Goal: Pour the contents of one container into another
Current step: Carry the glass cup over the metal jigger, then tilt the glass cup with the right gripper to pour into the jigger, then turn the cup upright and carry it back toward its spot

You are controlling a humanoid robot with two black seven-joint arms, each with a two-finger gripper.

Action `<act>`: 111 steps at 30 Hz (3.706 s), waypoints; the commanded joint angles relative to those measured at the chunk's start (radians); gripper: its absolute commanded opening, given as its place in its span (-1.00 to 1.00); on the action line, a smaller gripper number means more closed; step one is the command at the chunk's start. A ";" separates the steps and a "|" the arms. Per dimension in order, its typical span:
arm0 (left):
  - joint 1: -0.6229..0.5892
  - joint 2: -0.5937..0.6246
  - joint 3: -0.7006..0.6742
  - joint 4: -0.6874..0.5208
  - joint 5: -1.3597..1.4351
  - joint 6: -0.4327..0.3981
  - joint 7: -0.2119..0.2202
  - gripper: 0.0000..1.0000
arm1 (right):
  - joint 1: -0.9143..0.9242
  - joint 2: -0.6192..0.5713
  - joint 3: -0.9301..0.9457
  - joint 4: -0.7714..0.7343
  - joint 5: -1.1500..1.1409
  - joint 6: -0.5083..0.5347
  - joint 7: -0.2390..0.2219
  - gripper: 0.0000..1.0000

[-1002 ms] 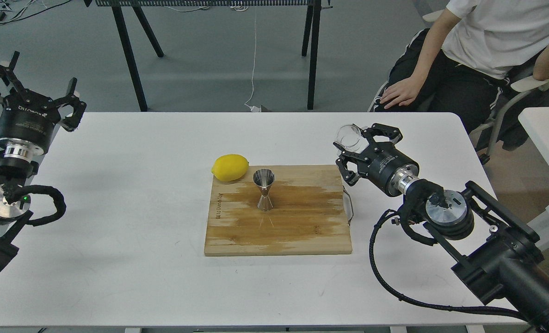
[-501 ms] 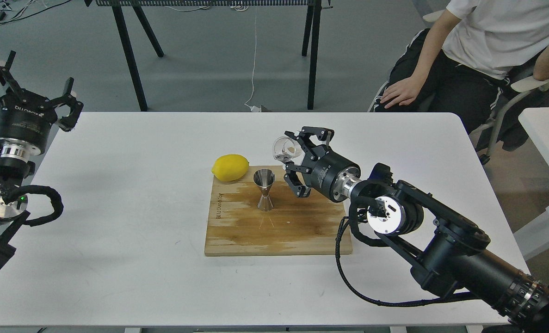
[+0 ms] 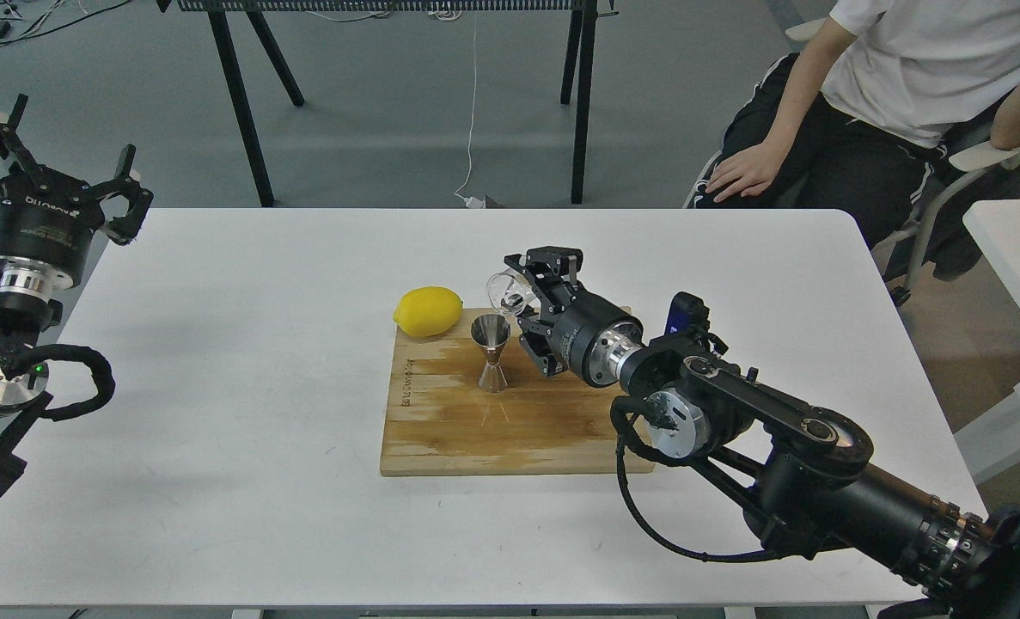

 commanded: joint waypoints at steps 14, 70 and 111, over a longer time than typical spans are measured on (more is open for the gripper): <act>0.000 0.000 -0.003 0.000 0.000 0.000 -0.001 1.00 | 0.037 0.005 -0.006 -0.011 -0.069 -0.028 0.003 -0.28; 0.000 0.002 -0.003 0.000 0.000 0.000 -0.002 1.00 | 0.167 0.037 -0.253 -0.111 -0.330 -0.063 0.038 -0.26; 0.003 0.009 -0.006 0.000 -0.006 0.000 -0.002 1.00 | 0.131 -0.121 -0.089 -0.029 -0.045 -0.008 0.087 -0.26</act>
